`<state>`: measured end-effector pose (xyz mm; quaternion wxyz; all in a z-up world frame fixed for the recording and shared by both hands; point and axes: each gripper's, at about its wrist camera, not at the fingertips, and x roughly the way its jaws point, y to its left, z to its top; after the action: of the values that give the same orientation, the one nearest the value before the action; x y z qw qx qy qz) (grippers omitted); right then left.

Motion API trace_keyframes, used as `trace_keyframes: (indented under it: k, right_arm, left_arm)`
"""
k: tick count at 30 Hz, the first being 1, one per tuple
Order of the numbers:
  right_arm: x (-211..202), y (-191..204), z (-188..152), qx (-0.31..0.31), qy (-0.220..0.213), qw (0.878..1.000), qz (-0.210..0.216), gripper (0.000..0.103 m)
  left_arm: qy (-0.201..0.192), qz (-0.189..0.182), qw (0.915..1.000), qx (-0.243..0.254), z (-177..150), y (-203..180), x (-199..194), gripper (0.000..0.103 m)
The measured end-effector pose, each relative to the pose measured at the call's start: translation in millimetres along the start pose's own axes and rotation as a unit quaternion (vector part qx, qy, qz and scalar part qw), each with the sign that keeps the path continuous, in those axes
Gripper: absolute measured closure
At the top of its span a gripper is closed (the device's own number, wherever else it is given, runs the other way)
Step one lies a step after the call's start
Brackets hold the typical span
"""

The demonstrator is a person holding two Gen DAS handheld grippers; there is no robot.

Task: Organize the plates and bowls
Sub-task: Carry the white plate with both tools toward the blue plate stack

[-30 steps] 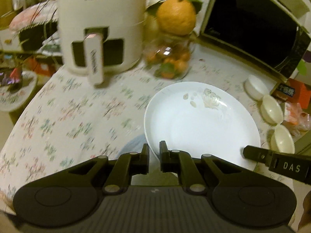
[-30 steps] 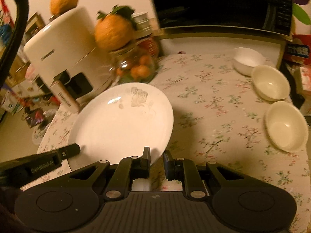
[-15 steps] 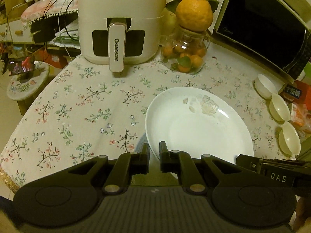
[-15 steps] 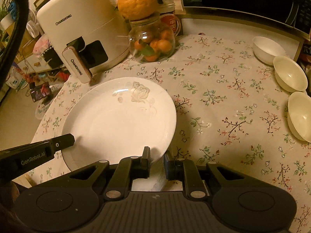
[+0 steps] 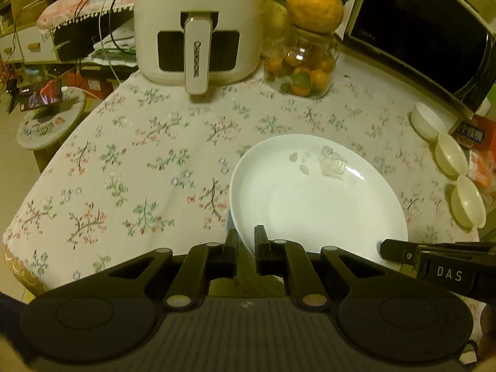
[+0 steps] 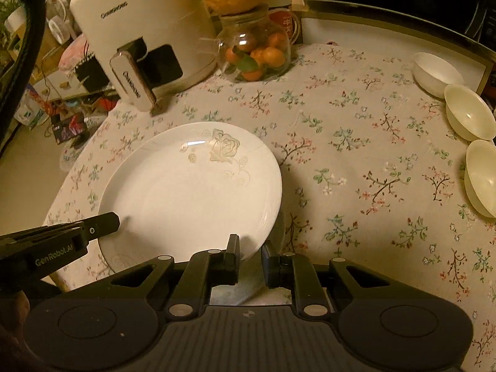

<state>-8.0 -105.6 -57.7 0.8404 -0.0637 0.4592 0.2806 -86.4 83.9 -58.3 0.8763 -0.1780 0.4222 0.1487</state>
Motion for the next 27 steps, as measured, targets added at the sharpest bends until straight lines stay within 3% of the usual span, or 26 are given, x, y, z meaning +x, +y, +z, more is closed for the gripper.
trace_keyframes:
  k: [27]
  right_arm:
    - [6.7,9.1,-10.6,-0.034,0.022,0.999,-0.023,0.087]
  left_arm:
    - [0.027,0.015,0.9989,0.034,-16.2,-1.7,6.0,0.093]
